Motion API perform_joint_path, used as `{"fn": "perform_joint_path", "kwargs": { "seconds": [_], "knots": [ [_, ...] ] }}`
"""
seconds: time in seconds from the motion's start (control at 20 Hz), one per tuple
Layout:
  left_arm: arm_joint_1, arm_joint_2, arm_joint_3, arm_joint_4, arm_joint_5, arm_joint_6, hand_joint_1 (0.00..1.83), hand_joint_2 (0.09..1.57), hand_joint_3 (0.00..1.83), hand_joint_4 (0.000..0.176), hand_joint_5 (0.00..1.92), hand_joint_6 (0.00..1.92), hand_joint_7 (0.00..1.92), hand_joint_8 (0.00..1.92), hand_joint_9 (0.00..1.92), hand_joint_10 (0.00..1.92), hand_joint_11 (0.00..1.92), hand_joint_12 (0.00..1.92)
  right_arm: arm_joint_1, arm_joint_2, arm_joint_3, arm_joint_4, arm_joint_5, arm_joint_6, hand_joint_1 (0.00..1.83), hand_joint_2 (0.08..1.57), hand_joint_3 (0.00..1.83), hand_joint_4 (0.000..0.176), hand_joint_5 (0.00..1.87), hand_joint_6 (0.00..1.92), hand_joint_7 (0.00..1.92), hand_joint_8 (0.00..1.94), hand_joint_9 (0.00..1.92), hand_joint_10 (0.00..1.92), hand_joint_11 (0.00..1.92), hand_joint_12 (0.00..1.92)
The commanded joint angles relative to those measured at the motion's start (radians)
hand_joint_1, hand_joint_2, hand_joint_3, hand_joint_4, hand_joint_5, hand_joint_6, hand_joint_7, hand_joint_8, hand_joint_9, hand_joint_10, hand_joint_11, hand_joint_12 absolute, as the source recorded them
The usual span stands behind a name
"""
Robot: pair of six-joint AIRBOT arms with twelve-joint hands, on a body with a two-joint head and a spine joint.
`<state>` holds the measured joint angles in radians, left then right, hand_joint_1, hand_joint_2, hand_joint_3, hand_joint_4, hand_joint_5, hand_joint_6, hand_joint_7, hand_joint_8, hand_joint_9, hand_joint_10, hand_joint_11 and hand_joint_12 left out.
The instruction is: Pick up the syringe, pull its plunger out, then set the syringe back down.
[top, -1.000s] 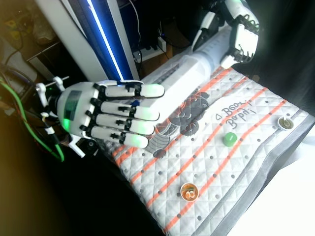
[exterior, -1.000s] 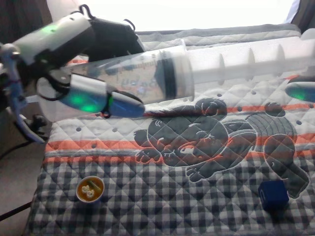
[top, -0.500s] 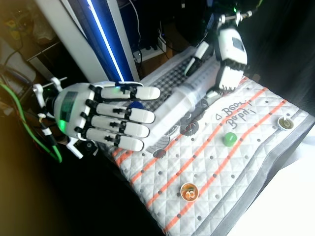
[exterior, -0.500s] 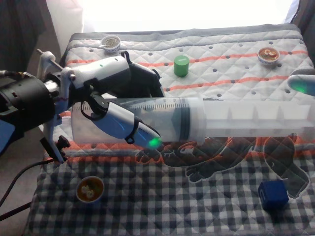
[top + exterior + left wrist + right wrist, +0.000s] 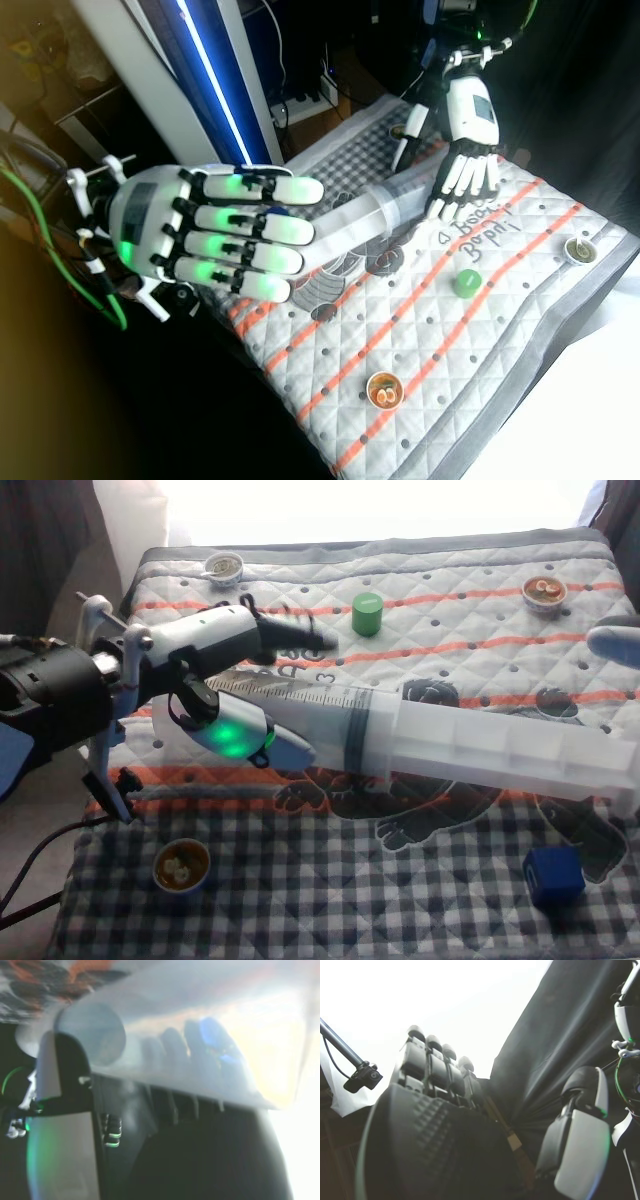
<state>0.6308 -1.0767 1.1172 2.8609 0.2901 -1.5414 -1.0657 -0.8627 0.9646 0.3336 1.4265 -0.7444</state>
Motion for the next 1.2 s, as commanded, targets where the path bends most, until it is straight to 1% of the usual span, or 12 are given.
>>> {"fn": "perform_joint_path", "kwargs": {
  "seconds": [0.0, 0.1, 0.15, 0.35, 0.4, 0.45, 0.5, 0.55, 0.6, 0.75, 0.8, 1.15],
  "knots": [
    [-0.005, 0.008, -0.004, -0.002, 0.128, -0.004, 0.99, 0.84, 0.0, 0.091, 0.01, 0.0, 0.0, 0.0, 0.0, 0.0, 0.0, 0.01, 0.005, 0.002, 0.001, -0.004, 0.131, 0.005, 0.77, 0.86, 0.02, 0.044, 0.0, 0.0, 0.0, 0.0, 0.0, 0.0, 0.0, 0.0],
    [-0.003, 0.021, -0.017, -0.009, 0.152, -0.004, 0.97, 0.81, 0.0, 0.098, 0.0, 0.0, 0.0, 0.0, 0.0, 0.0, 0.0, 0.0, 0.005, 0.002, 0.0, -0.004, 0.134, 0.005, 0.78, 0.85, 0.01, 0.051, 0.0, 0.0, 0.0, 0.0, 0.0, 0.0, 0.0, 0.0],
    [-0.002, 0.031, -0.027, -0.011, 0.17, -0.004, 0.97, 0.8, 0.0, 0.079, 0.0, 0.0, 0.0, 0.0, 0.0, 0.0, 0.0, 0.0, 0.005, 0.002, -0.001, -0.004, 0.136, 0.005, 0.77, 0.85, 0.01, 0.056, 0.0, 0.0, 0.0, 0.0, 0.0, 0.0, 0.0, 0.0],
    [0.023, 0.107, -0.111, -0.026, 0.327, -0.004, 0.81, 0.84, 0.0, 0.115, 0.0, 0.0, 0.0, 0.0, 0.0, 0.0, 0.0, 0.0, 0.003, 0.002, -0.004, -0.004, 0.139, 0.005, 0.79, 0.83, 0.0, 0.043, 0.0, 0.0, 0.0, 0.0, 0.0, 0.0, 0.0, 0.0],
    [0.031, 0.126, -0.134, -0.03, 0.377, -0.004, 0.62, 0.89, 0.02, 0.045, 0.0, 0.0, 0.0, 0.0, 0.0, 0.0, 0.0, 0.0, 0.001, 0.002, -0.005, -0.004, 0.139, 0.005, 0.78, 0.82, 0.0, 0.051, 0.0, 0.0, 0.0, 0.0, 0.0, 0.0, 0.0, 0.0],
    [0.039, 0.145, -0.156, -0.033, 0.425, -0.004, 0.53, 0.93, 0.04, 0.018, 0.0, 0.0, 0.0, 0.0, 0.0, 0.0, 0.0, 0.0, -0.001, 0.002, -0.007, -0.005, 0.14, 0.005, 0.81, 0.81, 0.0, 0.053, 0.01, 0.0, 0.0, 0.0, 0.0, 0.0, 0.0, 0.0],
    [0.046, 0.163, -0.179, -0.033, 0.477, -0.004, 0.4, 0.97, 0.05, 0.054, 0.01, 0.0, 0.0, 0.0, 0.0, 0.0, 0.0, 0.0, -0.003, 0.002, -0.009, -0.009, 0.14, 0.005, 0.78, 0.83, 0.0, 0.047, 0.0, 0.0, 0.0, 0.0, 0.0, 0.0, 0.0, 0.0],
    [0.055, 0.183, -0.204, -0.033, 0.536, -0.004, 0.36, 0.98, 0.05, 0.062, 0.01, 0.0, 0.0, 0.0, 0.0, 0.0, 0.0, 0.0, -0.003, 0.002, -0.01, -0.021, 0.14, 0.004, 0.78, 0.84, 0.0, 0.045, 0.0, 0.0, 0.0, 0.0, 0.0, 0.0, 0.0, 0.0],
    [0.061, 0.199, -0.223, -0.031, 0.583, -0.004, 0.27, 1.05, 0.03, 0.054, 0.0, 0.0, 0.03, 0.01, 0.06, 0.0, 0.0, 0.24, -0.003, 0.002, -0.013, -0.032, 0.14, -0.004, 0.77, 0.89, 0.01, 0.046, 0.16, 0.03, 0.01, 0.0, 0.0, 0.0, 0.0, 0.0],
    [0.065, 0.229, -0.256, -0.027, 0.689, -0.004, 0.34, 1.09, 0.0, 0.065, 0.13, 0.0, 0.23, 0.0, 0.29, 0.01, 0.0, 0.88, -0.015, 0.01, -0.052, -0.043, 0.139, -0.108, 0.95, 1.03, 0.01, 0.05, 0.46, 0.03, 0.28, 0.01, 0.22, 0.04, 0.0, 0.9],
    [0.065, 0.23, -0.258, -0.027, 0.705, -0.006, 0.34, 1.15, 0.01, 0.005, 0.18, 0.01, 0.29, 0.01, 0.35, 0.02, 0.02, 1.04, -0.018, 0.015, -0.06, -0.044, 0.138, -0.125, 0.92, 0.99, 0.0, 0.044, 0.59, 0.07, 0.38, 0.03, 0.28, 0.05, 0.0, 1.01],
    [0.087, 0.235, -0.232, -0.022, 0.817, -0.188, 0.53, 1.13, 0.0, 0.0, 0.33, 0.01, 0.57, 0.04, 0.54, 0.07, 0.07, 1.42, -0.026, 0.021, -0.074, -0.048, 0.134, -0.145, 0.96, 0.95, 0.0, 0.007, 0.76, 0.04, 0.57, 0.02, 0.44, 0.06, 0.0, 1.13]
  ]
}}
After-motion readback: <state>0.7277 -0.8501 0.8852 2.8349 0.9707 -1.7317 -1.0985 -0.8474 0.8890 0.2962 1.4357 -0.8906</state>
